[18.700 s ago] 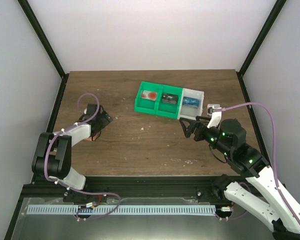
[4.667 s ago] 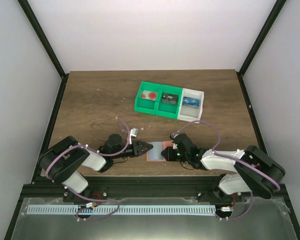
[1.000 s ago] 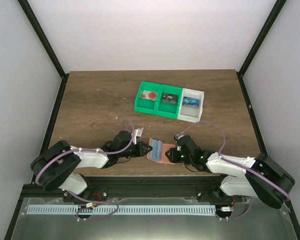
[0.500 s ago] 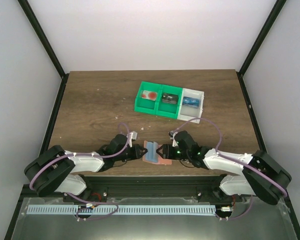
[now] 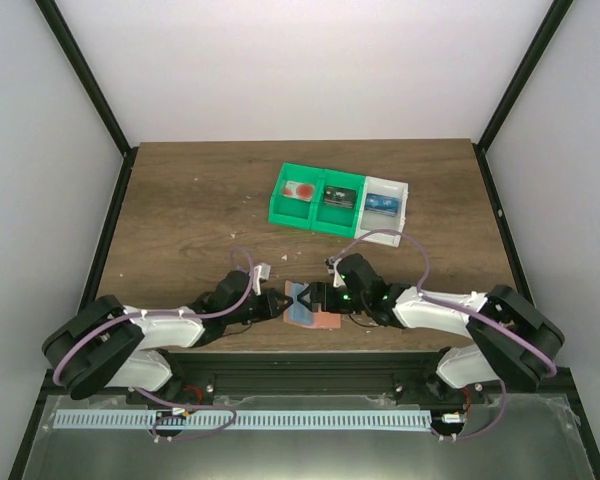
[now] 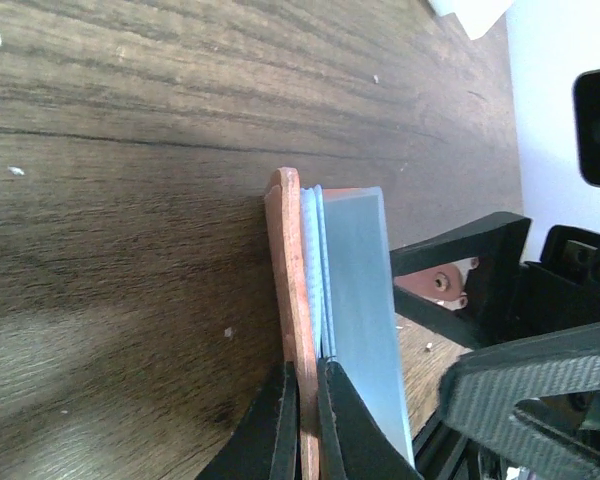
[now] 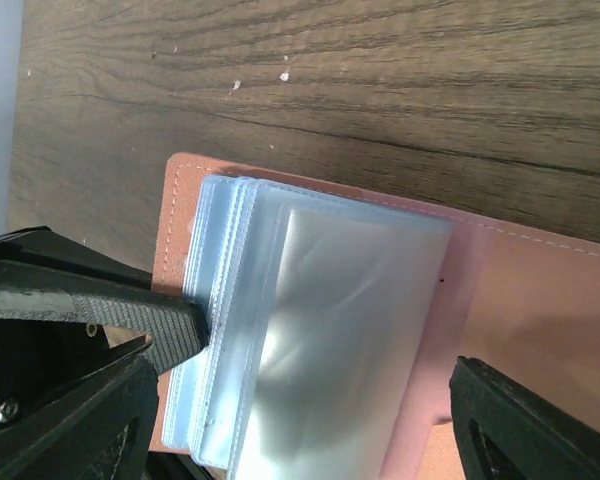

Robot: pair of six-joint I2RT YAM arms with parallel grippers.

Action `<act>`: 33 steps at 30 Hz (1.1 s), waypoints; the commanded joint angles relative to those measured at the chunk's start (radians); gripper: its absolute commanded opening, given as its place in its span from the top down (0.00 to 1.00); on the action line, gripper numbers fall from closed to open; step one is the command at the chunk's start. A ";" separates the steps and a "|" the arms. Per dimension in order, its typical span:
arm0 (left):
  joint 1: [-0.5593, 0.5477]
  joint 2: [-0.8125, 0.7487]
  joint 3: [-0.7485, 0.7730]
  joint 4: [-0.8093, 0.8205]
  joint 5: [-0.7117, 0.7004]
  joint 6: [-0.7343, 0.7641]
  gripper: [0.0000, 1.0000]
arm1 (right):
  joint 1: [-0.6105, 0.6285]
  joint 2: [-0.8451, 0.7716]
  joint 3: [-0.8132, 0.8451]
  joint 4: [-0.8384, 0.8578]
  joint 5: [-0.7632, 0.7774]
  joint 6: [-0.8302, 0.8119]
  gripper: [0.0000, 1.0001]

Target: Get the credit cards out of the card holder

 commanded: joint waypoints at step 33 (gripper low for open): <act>-0.004 -0.075 -0.039 0.046 -0.019 -0.029 1.00 | 0.065 0.173 0.119 -0.036 0.030 -0.052 0.21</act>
